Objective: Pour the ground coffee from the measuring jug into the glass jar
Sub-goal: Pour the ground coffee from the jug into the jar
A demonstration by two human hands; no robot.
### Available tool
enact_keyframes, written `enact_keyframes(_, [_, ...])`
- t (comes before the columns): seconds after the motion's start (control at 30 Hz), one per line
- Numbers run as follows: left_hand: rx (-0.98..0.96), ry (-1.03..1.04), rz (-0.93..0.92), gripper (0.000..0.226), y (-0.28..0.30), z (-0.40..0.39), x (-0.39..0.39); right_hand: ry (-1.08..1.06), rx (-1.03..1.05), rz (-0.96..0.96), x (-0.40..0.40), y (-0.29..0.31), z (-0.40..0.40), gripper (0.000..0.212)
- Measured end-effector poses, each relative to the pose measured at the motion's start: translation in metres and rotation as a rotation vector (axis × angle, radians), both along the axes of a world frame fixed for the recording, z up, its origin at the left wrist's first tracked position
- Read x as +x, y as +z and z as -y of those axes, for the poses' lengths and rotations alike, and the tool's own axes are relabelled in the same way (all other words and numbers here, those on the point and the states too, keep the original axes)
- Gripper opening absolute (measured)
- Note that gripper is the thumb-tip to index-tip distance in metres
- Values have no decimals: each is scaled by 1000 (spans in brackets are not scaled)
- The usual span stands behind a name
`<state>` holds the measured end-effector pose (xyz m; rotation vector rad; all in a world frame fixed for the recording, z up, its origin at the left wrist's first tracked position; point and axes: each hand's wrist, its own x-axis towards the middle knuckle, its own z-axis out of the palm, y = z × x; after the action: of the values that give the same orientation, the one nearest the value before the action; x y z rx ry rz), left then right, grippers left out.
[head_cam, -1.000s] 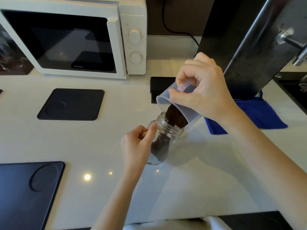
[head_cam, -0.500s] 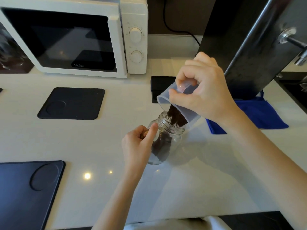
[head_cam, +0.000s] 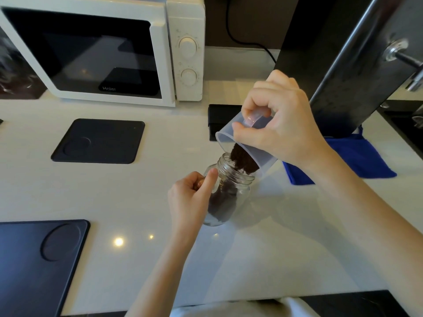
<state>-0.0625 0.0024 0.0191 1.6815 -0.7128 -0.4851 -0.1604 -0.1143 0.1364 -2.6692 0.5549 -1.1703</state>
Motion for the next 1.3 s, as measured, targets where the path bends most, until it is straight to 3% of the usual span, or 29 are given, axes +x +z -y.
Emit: enact_keyframes(1.3, [11, 17, -15, 50, 1, -3, -2, 77, -42, -29, 3, 5, -9, 22])
